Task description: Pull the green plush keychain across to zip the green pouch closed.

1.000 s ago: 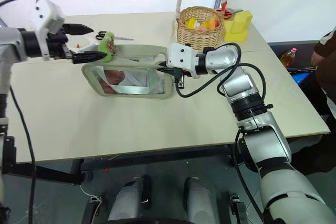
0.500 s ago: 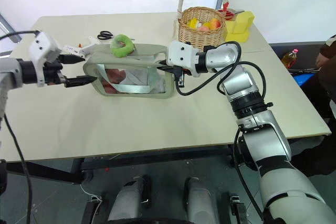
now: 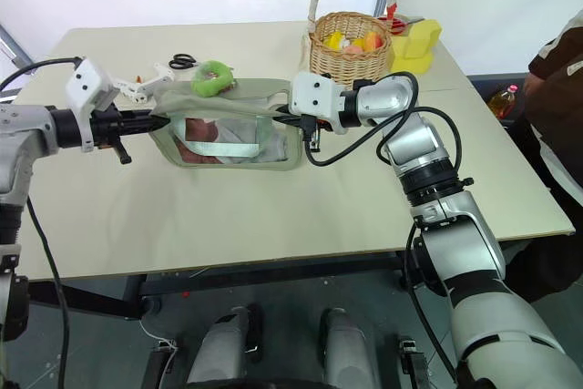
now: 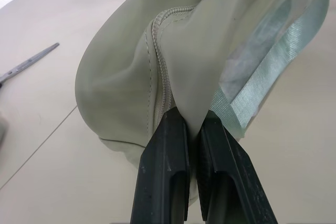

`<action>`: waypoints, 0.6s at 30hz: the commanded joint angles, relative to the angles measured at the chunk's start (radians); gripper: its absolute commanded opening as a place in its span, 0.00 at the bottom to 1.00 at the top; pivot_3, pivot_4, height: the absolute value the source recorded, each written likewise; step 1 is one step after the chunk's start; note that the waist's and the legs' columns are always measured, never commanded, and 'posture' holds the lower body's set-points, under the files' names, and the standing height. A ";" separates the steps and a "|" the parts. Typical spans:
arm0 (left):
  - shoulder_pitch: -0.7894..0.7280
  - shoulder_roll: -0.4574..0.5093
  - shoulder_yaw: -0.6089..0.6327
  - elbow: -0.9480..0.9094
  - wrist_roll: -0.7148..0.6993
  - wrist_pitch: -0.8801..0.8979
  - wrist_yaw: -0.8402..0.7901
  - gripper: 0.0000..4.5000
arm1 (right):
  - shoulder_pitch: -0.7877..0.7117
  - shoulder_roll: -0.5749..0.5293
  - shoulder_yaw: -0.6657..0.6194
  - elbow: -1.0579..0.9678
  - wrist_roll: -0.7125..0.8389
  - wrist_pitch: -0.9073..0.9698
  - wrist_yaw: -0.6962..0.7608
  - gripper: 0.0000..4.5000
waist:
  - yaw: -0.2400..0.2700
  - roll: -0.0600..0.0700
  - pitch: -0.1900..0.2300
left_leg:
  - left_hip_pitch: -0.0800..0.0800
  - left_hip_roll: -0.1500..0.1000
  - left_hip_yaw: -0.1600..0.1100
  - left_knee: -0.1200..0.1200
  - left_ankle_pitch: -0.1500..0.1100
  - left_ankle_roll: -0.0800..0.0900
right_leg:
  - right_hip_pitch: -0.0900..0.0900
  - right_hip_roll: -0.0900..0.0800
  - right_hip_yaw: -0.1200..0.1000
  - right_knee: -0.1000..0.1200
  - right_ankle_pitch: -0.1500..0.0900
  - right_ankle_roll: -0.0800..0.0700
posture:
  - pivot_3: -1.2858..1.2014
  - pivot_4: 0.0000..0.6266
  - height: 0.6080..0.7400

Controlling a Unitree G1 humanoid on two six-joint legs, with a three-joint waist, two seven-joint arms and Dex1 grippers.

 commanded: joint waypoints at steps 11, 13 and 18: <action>0.012 0.011 0.029 -0.051 -0.006 -0.016 0.004 0.00 | -0.152 -0.040 -0.045 -0.003 0.068 0.135 0.103 0.77 | 0.000 0.000 0.000 | 0.000 0.000 0.000 0.000 0.000 -0.001 | 0.000 0.000 0.000 0.000 0.000 0.000 | 0.52 0.24 1.00; 0.007 0.003 0.033 -0.048 -0.011 -0.014 0.009 0.00 | -0.181 -0.024 -0.047 0.018 0.076 0.136 0.108 0.77 | 0.000 0.000 0.000 | 0.000 0.000 0.000 0.000 0.000 -0.001 | 0.000 0.000 0.000 0.000 0.000 0.000 | 0.52 0.24 1.00; 0.005 0.001 0.029 -0.050 -0.012 -0.019 0.006 0.00 | -0.321 0.089 -0.111 0.172 0.109 0.163 -0.018 0.77 | -0.003 0.000 0.000 | 0.000 0.000 0.000 0.000 0.000 -0.001 | -0.001 0.000 0.000 0.000 0.000 0.000 | 0.52 0.24 1.00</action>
